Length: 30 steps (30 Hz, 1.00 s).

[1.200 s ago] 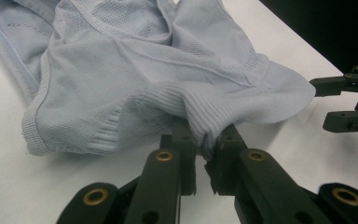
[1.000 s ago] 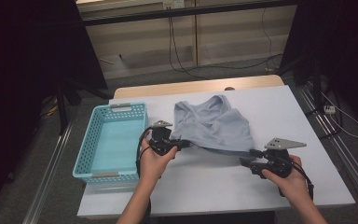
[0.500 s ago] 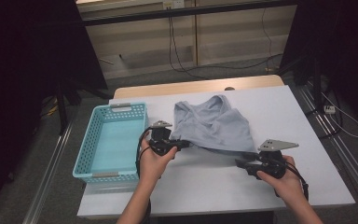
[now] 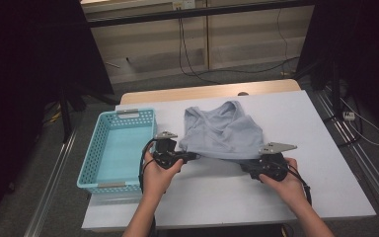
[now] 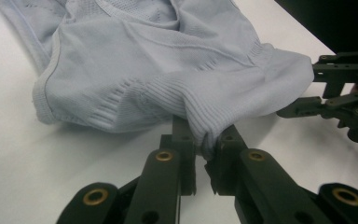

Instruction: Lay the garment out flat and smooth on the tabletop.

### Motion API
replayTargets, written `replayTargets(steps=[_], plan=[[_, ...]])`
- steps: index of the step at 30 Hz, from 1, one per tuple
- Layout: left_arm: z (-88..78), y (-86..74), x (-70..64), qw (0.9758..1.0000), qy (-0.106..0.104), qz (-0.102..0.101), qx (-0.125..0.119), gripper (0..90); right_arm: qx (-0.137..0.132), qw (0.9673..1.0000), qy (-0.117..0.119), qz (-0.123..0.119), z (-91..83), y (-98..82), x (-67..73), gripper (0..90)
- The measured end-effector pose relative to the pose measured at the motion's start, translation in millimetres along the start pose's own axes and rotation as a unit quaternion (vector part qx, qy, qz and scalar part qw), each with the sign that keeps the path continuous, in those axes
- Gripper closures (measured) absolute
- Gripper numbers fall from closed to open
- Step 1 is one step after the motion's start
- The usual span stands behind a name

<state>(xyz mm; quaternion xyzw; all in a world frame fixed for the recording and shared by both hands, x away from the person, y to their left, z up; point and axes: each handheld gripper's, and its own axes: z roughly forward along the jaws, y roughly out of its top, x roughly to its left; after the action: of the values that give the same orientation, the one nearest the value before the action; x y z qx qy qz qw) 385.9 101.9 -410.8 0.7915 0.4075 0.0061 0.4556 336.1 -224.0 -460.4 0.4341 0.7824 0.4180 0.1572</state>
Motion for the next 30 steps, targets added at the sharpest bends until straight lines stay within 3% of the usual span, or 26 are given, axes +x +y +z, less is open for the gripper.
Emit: replayTargets(steps=[6,12,14,18,22,26,30], plan=[[-1.9,-5.7,1.3,1.0,0.007,-0.001,0.006,82.9,0.017,0.9997,-0.008,-0.016,11.7,3.9,-1.0,50.9],[-5.8,-7.4,3.4,0.9999,0.014,-0.002,0.004,82.9,0.039,0.9977,-0.024,-0.05,23.7,7.8,2.4,51.4],[-5.9,-7.5,3.7,0.9999,0.015,-0.003,0.002,82.9,0.039,0.9966,-0.032,-0.066,26.1,7.8,3.5,56.0],[-5.5,-8.1,3.9,0.9999,0.016,-0.006,0.001,82.9,0.038,0.9964,-0.033,-0.068,26.1,7.4,3.2,63.3],[-4.6,-9.3,4.1,0.9998,0.021,-0.005,0.003,82.9,0.036,0.9963,-0.029,-0.072,25.8,6.5,6.5,87.2],[-5.5,-9.5,5.0,0.9997,0.023,-0.004,0.004,82.9,0.04,0.995,-0.037,-0.084,23.8,6.9,8.3,88.5],[-6.2,-9.0,5.9,0.9996,0.026,-0.003,0.003,82.9,0.042,0.9961,-0.019,-0.074,14.8,7.6,4.3,88.6]])
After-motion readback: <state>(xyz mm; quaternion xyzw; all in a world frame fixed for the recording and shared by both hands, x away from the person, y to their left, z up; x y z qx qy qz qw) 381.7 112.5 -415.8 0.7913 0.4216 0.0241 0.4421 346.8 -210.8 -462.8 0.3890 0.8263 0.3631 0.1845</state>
